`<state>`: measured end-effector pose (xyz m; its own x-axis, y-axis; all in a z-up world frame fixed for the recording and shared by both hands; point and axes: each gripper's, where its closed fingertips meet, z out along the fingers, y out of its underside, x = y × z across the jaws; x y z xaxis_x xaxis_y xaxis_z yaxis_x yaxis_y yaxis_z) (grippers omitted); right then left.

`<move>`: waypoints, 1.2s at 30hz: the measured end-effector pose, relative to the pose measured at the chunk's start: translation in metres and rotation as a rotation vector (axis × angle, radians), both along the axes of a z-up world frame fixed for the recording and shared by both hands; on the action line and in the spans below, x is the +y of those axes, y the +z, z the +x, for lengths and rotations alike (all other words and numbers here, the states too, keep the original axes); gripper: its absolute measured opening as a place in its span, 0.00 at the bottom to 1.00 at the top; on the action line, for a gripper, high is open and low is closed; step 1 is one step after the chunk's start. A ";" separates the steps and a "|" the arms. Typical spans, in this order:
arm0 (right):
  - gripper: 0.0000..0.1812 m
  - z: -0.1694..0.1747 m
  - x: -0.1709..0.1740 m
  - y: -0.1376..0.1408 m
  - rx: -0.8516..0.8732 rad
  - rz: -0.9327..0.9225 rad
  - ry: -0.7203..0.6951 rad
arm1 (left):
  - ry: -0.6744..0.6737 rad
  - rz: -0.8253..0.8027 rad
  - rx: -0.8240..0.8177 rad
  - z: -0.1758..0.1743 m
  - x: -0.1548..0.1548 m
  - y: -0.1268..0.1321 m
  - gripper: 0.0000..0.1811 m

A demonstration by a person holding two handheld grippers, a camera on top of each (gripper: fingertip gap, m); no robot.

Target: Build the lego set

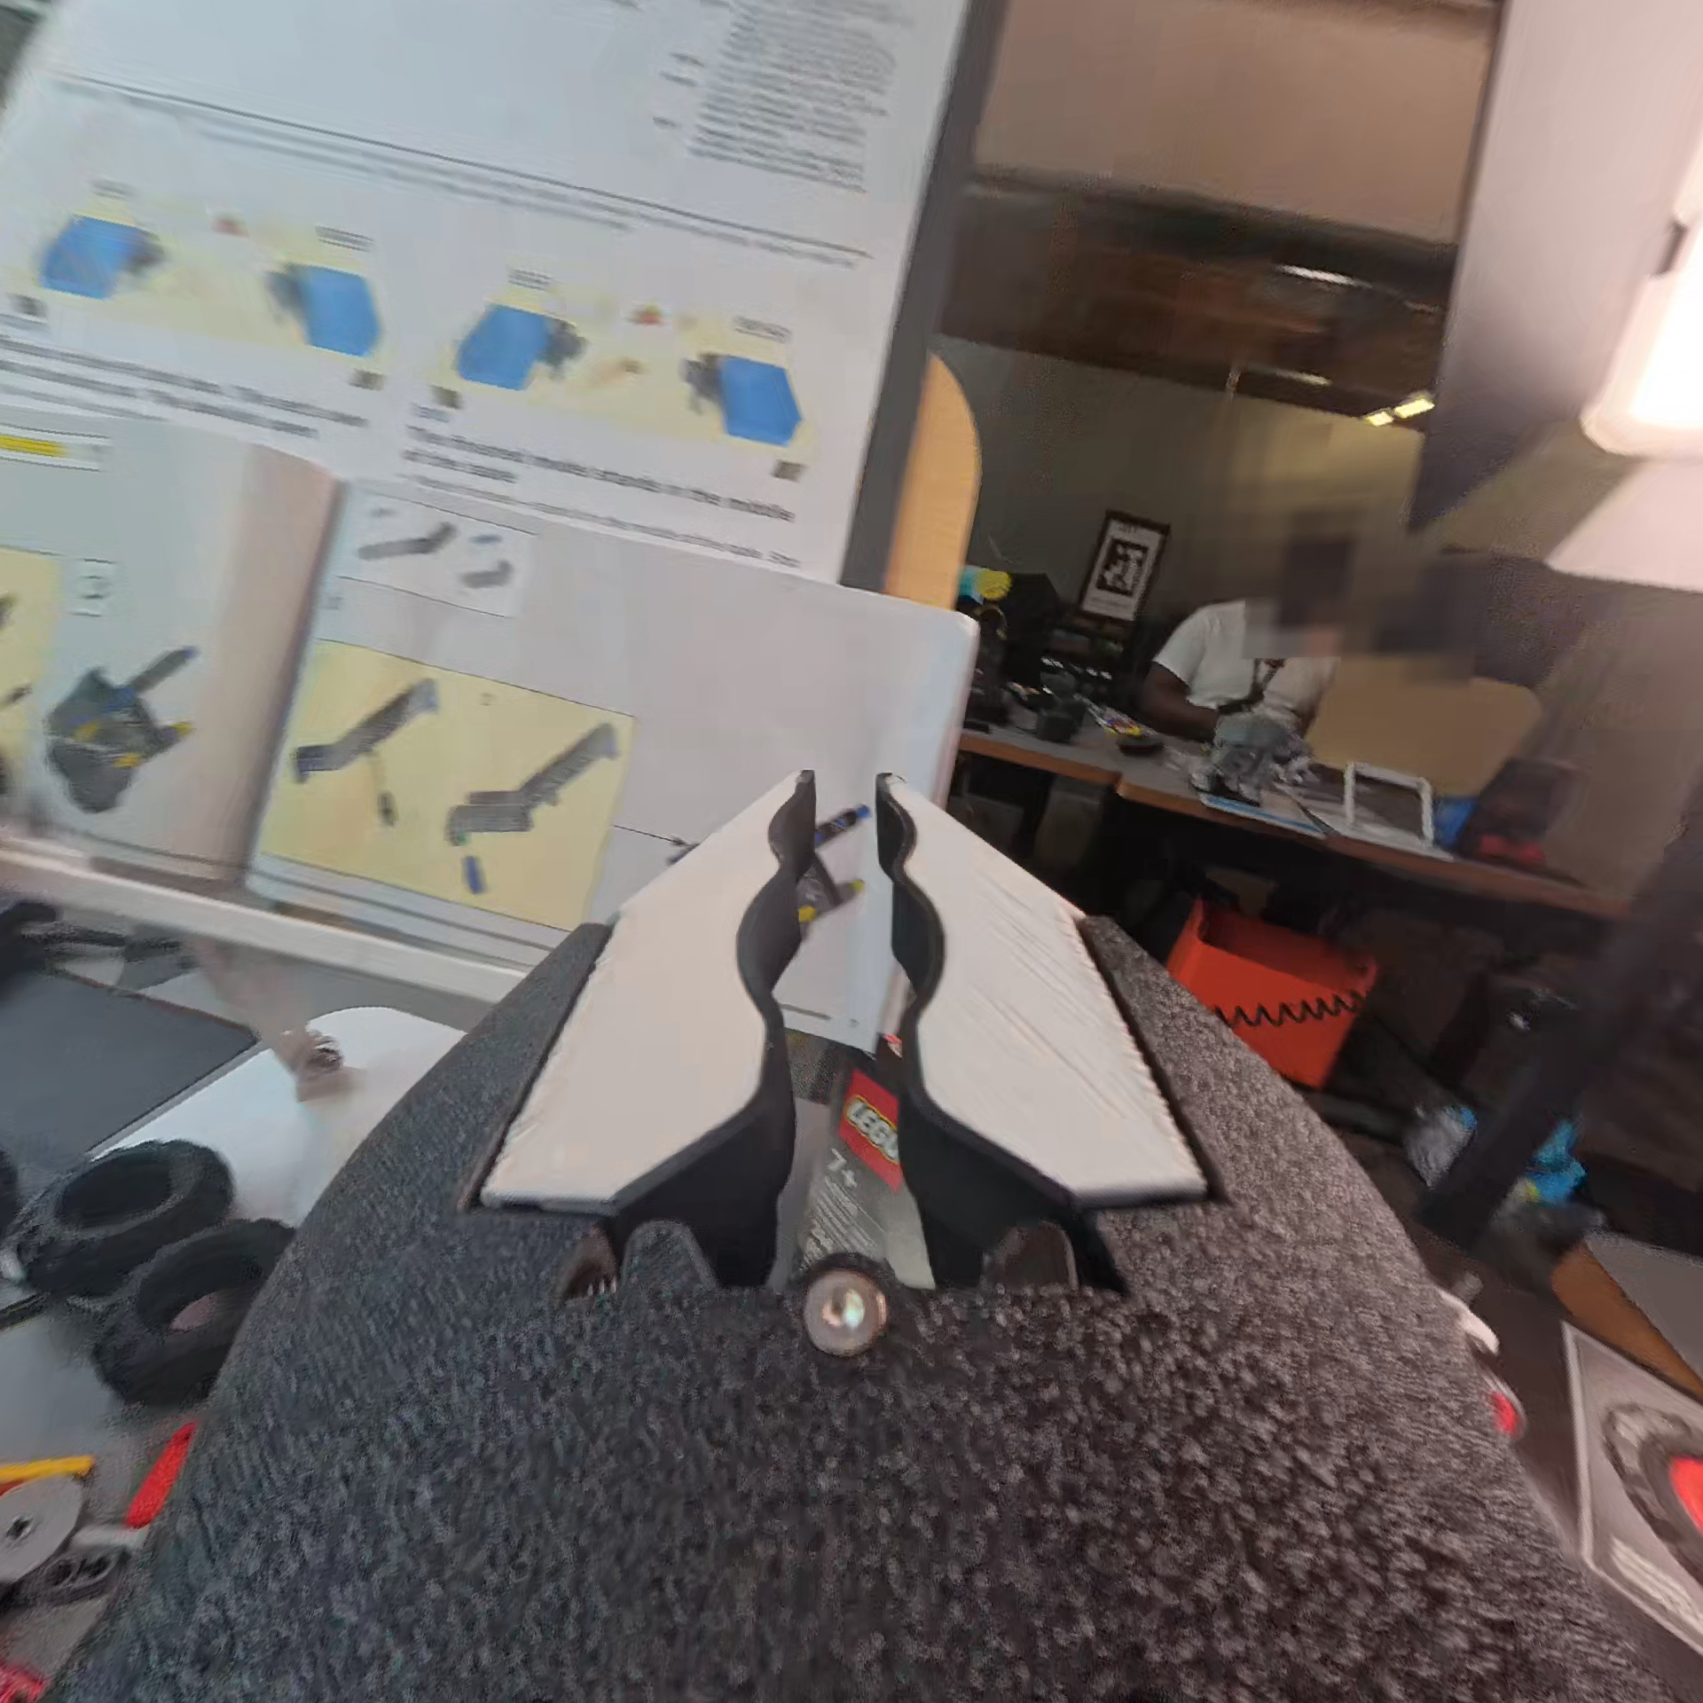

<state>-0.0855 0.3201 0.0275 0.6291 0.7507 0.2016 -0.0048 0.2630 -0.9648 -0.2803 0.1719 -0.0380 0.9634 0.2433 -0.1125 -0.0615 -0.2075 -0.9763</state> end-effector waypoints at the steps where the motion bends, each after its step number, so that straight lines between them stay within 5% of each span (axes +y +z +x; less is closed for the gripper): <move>1: 0.01 -0.016 -0.025 0.004 -0.026 0.055 0.111 | 0.001 0.006 0.005 0.000 0.000 0.000 0.08; 4: 0.00 -0.064 -0.084 -0.007 -0.146 0.109 0.369 | 0.003 0.017 0.005 0.000 -0.001 -0.001 0.08; 9: 0.03 -0.106 -0.077 -0.049 -0.351 0.003 0.313 | 0.003 0.019 0.004 -0.003 -0.004 -0.003 0.06; 11: 0.11 -0.108 -0.062 -0.063 -0.374 -0.066 0.253 | -0.003 0.020 0.005 -0.004 -0.004 -0.003 0.05; 36: 0.17 -0.084 -0.051 -0.072 -0.268 -0.226 0.230 | -0.031 0.029 0.009 -0.005 -0.012 -0.009 0.08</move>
<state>-0.1691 0.2694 -0.0445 0.3872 0.9098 0.1496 0.2207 0.0660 -0.9731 -0.2851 0.1602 -0.0472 0.9695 0.2165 -0.1148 -0.0766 -0.1772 -0.9812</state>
